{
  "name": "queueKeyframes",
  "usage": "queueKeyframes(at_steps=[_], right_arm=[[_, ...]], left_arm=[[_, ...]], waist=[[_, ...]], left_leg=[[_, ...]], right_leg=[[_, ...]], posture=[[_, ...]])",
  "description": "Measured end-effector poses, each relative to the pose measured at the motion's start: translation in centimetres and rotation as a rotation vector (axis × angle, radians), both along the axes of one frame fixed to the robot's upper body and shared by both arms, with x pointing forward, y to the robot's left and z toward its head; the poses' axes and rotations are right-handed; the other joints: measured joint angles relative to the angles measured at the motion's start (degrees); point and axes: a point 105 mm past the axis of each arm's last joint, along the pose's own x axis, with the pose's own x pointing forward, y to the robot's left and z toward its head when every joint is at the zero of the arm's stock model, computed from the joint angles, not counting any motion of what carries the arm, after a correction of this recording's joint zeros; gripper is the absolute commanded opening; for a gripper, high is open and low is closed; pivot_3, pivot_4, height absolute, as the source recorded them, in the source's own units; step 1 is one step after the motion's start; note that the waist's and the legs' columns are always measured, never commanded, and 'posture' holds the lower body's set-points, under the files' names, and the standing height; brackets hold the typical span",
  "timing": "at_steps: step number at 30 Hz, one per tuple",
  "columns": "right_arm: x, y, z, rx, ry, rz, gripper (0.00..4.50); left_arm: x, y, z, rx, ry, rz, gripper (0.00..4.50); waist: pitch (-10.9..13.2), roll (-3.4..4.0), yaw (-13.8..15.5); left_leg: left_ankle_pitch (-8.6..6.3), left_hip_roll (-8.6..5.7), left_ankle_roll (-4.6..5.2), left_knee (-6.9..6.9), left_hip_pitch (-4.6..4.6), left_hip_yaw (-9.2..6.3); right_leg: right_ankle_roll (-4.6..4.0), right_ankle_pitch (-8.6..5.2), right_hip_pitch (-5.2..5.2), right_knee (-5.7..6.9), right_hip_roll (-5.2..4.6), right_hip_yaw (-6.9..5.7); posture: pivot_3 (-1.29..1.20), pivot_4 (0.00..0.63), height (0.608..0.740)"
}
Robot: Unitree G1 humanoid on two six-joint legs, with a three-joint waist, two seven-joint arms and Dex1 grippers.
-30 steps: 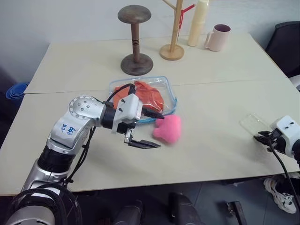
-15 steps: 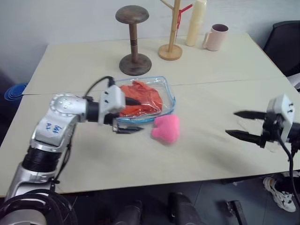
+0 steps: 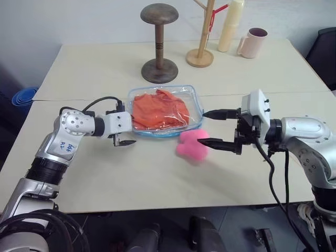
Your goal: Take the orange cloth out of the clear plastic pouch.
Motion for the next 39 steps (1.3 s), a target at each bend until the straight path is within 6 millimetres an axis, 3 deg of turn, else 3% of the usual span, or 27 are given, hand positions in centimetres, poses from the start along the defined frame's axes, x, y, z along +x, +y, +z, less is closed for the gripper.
queueKeyframes(at_steps=[6,8,22,28,33,39], right_arm=[[-0.1,-0.1,-0.3,-0.005,0.012,0.001,4.02],[-0.2,-0.2,-0.6,-0.009,0.019,-0.001,4.06],[-0.8,-1.9,-0.2,-0.032,0.018,-0.037,4.06],[-1.8,-3.3,-1.1,-0.069,0.087,-0.039,4.06],[-4.4,-4.6,-2.1,-0.128,0.182,0.012,4.06],[-6.4,-5.9,-2.5,-0.135,0.234,0.007,4.06]], left_arm=[[0.8,-0.5,0.5,-0.022,-0.02,0.001,4.5],[0.8,-0.8,0.4,-0.03,-0.017,-0.007,4.1],[-0.4,-1.6,-1.0,-0.005,-0.009,-0.1,0.03],[-2.9,-2.7,-2.1,-0.008,0.001,-0.233,0.03],[-5.7,-3.7,-2.4,-0.014,0.015,-0.357,0.03],[-7.7,-4.2,-2.9,-0.02,0.075,-0.305,0.03]], waist=[[0.0,-0.01,-0.7],[0.0,-0.01,-1.2],[0.0,-0.01,-1.4],[0.0,-0.01,-1.3],[0.0,-0.01,-1.1],[0.0,-0.01,-1.0]], left_leg=[[0.0,0.01,0.01,-0.01,-0.01,0.03],[0.0,0.01,0.01,-0.01,-0.01,0.01],[-0.01,0.01,0.02,0.0,-0.01,0.02],[-0.02,0.01,0.03,-0.01,-0.01,0.03],[-0.04,0.01,0.07,0.01,-0.02,0.03],[-0.04,0.01,0.09,-0.02,0.05,0.09]], right_leg=[[0.02,0.01,-0.03,0.02,0.01,0.0],[0.02,0.01,-0.03,0.04,0.01,0.0],[0.03,0.01,-0.04,0.03,0.0,0.02],[0.03,0.01,-0.04,0.01,-0.03,0.05],[0.03,0.02,0.01,-0.03,-0.05,0.11],[0.04,0.02,0.03,-0.03,-0.04,0.2]], posture=[[0.0,0.15,0.74],[0.0,0.15,0.74],[0.0,0.15,0.74],[0.0,0.15,0.74],[0.0,0.15,0.74],[0.0,0.15,0.74]])
